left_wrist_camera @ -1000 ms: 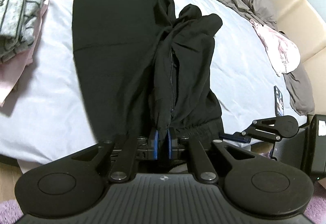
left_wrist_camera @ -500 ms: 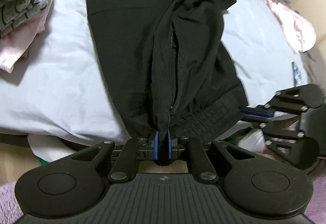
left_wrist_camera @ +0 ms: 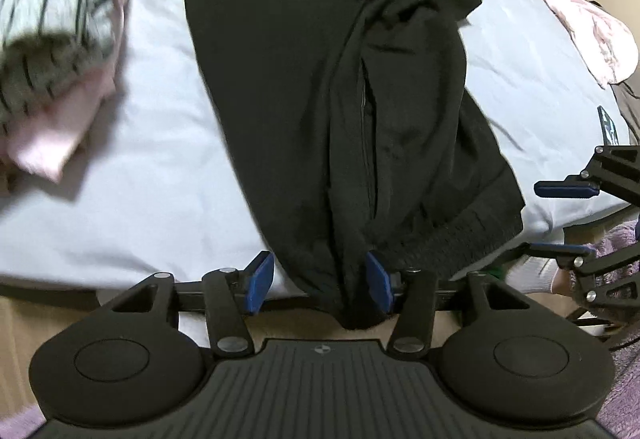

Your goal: Fold clothes

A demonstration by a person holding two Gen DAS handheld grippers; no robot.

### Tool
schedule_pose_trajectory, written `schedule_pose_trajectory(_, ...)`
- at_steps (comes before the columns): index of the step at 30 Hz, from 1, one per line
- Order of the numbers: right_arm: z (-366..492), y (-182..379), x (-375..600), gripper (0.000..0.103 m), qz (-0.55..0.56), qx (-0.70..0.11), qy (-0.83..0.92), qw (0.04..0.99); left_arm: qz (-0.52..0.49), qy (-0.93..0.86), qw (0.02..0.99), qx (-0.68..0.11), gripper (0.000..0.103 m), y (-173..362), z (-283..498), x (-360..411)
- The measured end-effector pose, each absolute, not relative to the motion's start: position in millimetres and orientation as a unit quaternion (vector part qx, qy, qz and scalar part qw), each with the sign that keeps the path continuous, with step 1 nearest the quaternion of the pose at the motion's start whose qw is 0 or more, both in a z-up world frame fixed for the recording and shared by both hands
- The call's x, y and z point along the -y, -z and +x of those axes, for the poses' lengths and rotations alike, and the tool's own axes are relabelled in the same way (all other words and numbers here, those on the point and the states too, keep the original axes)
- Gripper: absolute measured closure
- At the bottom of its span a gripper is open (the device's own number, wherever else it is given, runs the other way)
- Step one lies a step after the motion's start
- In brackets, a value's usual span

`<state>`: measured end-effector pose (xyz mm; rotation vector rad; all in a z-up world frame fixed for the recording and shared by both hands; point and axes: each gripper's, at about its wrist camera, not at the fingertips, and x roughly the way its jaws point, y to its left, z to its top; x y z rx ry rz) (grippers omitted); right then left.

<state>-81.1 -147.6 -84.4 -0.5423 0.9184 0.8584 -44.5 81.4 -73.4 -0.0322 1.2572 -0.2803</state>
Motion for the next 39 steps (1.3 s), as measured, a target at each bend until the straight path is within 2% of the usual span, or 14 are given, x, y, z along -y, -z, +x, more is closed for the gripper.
schedule_pose_trajectory(13,13.2,71.1,179.4,0.054,-0.245,-0.453,-0.283,0.809,0.122,0.207,0.844,-0.479,0.057,29.1,34.8,-36.1)
schedule_pose_trajectory(20,88.5,69.3,204.8,0.053,-0.214,-0.449,-0.251,0.83,0.153,0.249,0.849,-0.44,0.058,40.3,90.3,-11.5)
schedule_pose_trajectory(24,130.3,68.1,216.0,0.052,-0.185,-0.442,-0.235,0.846,0.157,0.278,0.845,-0.429,0.058,45.9,116.4,6.4)
schedule_pose_trajectory(28,165.3,63.4,221.1,0.041,-0.147,-0.427,-0.232,0.861,0.147,0.304,0.843,-0.418,0.058,53.1,146.4,27.6)
schedule_pose_trajectory(33,207.1,70.9,224.6,0.041,-0.073,-0.439,-0.221,0.868,0.151,0.318,0.837,-0.418,0.058,67.9,173.2,47.5)
schedule_pose_trajectory(36,222.9,86.1,223.8,0.043,-0.041,-0.46,-0.219,0.86,0.151,0.326,0.832,-0.422,0.058,76.7,180.5,52.2)
schedule_pose_trajectory(38,228.1,97.7,223.1,0.06,-0.034,-0.484,-0.221,0.846,0.153,0.33,0.83,-0.422,0.058,80.0,183.5,57.3)
schedule_pose_trajectory(39,229.1,103.3,222.0,0.079,-0.038,-0.5,-0.222,0.836,0.155,0.332,0.829,-0.422,0.058,81.7,185.0,59.9)
